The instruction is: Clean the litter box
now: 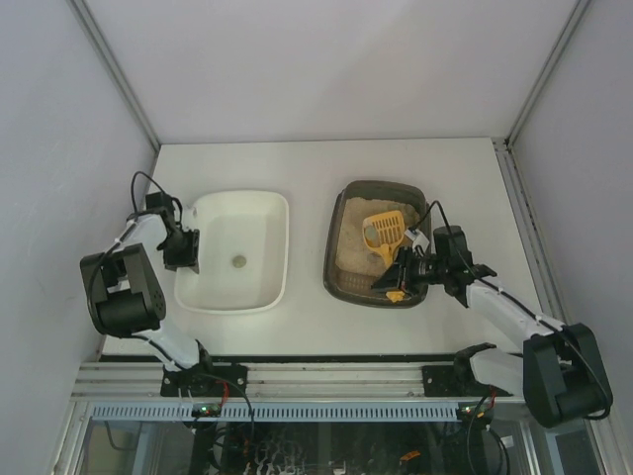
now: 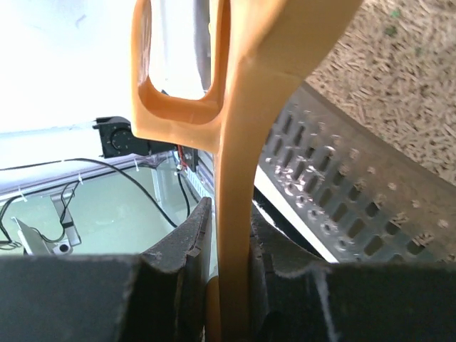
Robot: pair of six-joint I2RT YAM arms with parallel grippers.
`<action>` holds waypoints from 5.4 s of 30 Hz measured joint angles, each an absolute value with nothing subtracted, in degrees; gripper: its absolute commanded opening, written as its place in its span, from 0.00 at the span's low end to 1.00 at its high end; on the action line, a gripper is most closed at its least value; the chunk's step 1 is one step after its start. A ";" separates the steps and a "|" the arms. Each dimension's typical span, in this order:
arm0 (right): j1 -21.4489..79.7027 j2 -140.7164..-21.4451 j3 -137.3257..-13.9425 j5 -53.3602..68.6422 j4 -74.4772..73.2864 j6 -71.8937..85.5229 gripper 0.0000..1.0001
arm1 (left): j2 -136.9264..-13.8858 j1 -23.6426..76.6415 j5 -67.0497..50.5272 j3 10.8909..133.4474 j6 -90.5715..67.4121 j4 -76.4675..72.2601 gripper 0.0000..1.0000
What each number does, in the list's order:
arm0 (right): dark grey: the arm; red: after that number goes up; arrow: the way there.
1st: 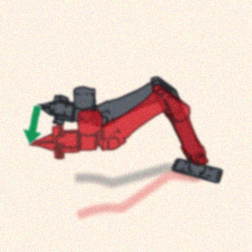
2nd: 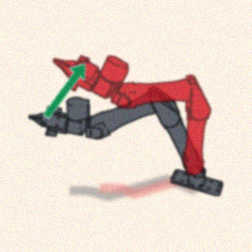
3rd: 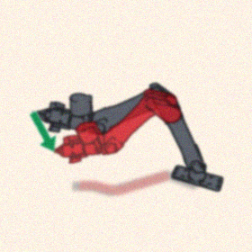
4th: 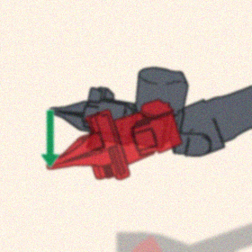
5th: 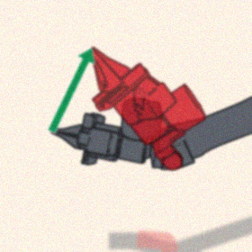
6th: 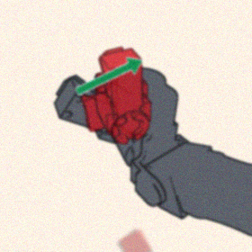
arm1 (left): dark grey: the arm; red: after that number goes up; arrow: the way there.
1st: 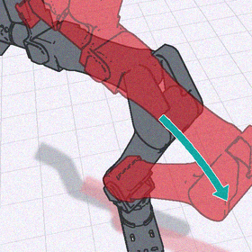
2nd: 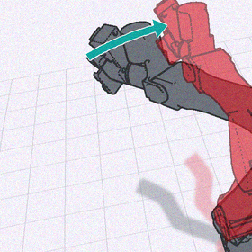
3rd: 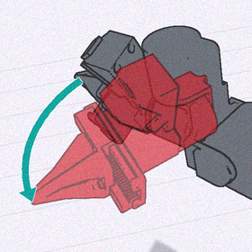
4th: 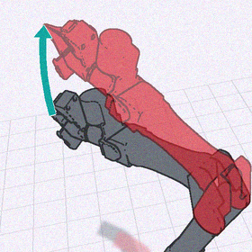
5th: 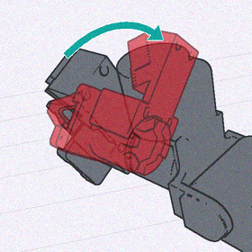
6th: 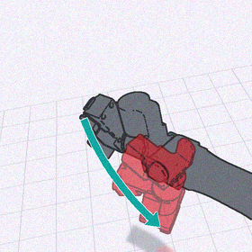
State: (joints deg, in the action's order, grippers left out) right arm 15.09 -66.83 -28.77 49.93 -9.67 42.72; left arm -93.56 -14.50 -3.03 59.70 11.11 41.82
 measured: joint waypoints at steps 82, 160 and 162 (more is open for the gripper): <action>15.70 -58.17 -16.16 52.42 25.76 64.03 0.00 | -71.02 -10.61 -3.22 66.54 2.44 50.72 1.00; 63.16 -127.52 -125.54 -26.92 -69.63 14.87 0.00 | -70.17 -7.53 -3.22 70.63 7.22 60.25 1.00; 61.82 -121.12 -118.06 -23.55 -68.77 16.62 0.00 | -71.64 -2.76 -3.81 73.49 5.93 61.34 1.00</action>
